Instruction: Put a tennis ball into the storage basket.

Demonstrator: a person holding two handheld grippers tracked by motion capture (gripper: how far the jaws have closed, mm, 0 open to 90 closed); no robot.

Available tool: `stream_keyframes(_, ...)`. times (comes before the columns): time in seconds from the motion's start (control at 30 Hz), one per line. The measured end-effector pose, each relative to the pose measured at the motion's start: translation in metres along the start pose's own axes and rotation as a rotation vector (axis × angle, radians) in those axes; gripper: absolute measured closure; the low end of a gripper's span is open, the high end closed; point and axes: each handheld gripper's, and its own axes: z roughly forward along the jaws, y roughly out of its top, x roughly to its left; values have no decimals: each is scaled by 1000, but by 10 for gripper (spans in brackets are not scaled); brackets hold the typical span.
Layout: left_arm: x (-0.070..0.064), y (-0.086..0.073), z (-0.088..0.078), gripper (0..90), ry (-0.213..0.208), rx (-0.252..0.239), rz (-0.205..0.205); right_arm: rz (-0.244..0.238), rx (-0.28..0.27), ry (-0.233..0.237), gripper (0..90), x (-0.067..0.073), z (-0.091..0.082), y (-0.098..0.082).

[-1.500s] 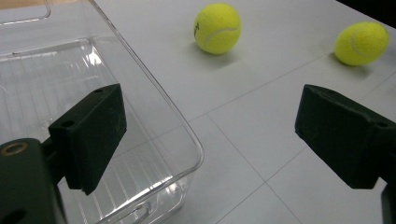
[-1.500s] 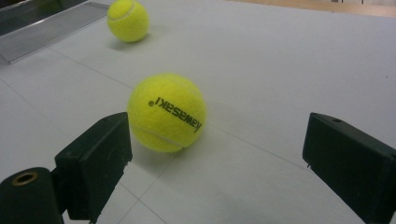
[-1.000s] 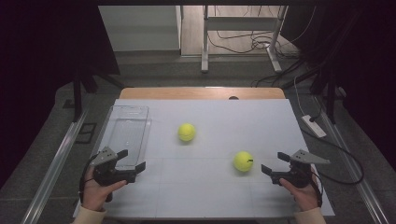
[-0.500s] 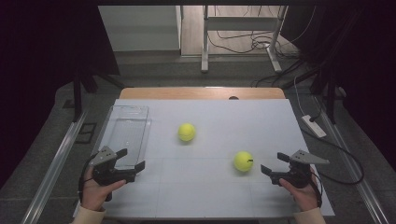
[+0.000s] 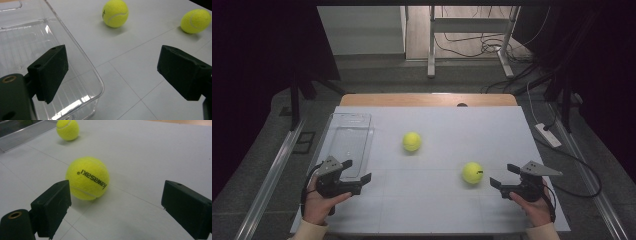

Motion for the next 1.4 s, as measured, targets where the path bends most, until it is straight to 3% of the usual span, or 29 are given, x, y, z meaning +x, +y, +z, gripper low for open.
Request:
stream_keyframes(0.3,-3,4,-1,114,-8,-1,-4,-4,3,2,91,1,2,1)
stream_keyframes(0.77,-9,26,-8,115,-19,-37,31,-8,4,6,90,1,5,2)
stream_keyframes(1.03,-11,35,-6,114,-19,-32,42,-6,6,5,89,0,4,2)
stream_keyframes(1.4,-18,47,3,110,-57,-27,62,-6,5,3,88,2,3,1)
